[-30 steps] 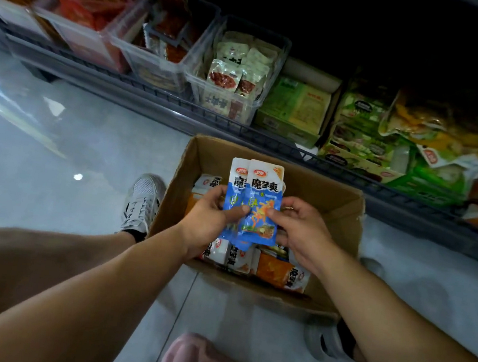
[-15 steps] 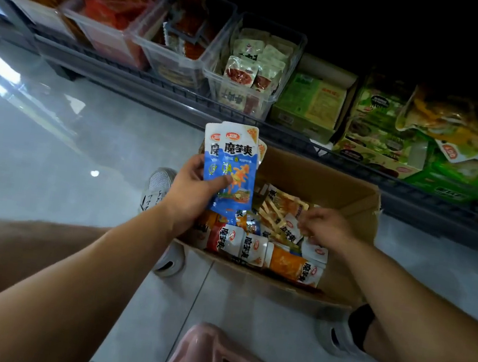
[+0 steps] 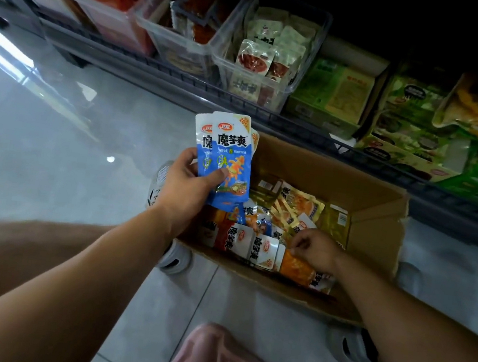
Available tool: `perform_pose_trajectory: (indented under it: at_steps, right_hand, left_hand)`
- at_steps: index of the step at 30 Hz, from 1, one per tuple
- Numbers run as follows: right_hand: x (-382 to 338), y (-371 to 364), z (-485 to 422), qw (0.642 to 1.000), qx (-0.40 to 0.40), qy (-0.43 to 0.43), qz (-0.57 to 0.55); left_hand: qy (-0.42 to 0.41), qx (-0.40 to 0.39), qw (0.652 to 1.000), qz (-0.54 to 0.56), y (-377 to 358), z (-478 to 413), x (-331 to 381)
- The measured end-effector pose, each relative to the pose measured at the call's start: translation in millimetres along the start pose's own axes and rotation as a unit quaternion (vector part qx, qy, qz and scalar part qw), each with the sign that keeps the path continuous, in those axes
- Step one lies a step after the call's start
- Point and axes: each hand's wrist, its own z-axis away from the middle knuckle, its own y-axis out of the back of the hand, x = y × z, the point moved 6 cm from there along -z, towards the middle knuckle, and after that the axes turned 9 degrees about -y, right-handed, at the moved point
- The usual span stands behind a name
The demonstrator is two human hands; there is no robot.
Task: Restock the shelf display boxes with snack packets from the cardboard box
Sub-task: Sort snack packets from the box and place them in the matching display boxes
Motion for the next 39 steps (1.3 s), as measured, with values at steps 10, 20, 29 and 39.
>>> perform_pose_trajectory:
  at_steps: [10,20,29,39]
  right_hand:
    - [4,-8,5,0.995,-0.050,0.004,0.083]
    - [0,18,3,0.997,0.041,-0.027,-0.056]
    - [0,46,10,0.933,0.083,-0.090,-0.339]
    - [-55,102,50,0.909,0.166,0.019,-0.382]
  left_hand:
    - [0.003,-0.001,1.000,-0.016,-5,8,-6]
    - [0.013,0.004,1.000,0.007,-5,4,-7]
    - [0.018,-0.001,1.000,0.010,-6,0,-10]
    - [0.018,-0.005,1.000,0.021,-6,4,-6]
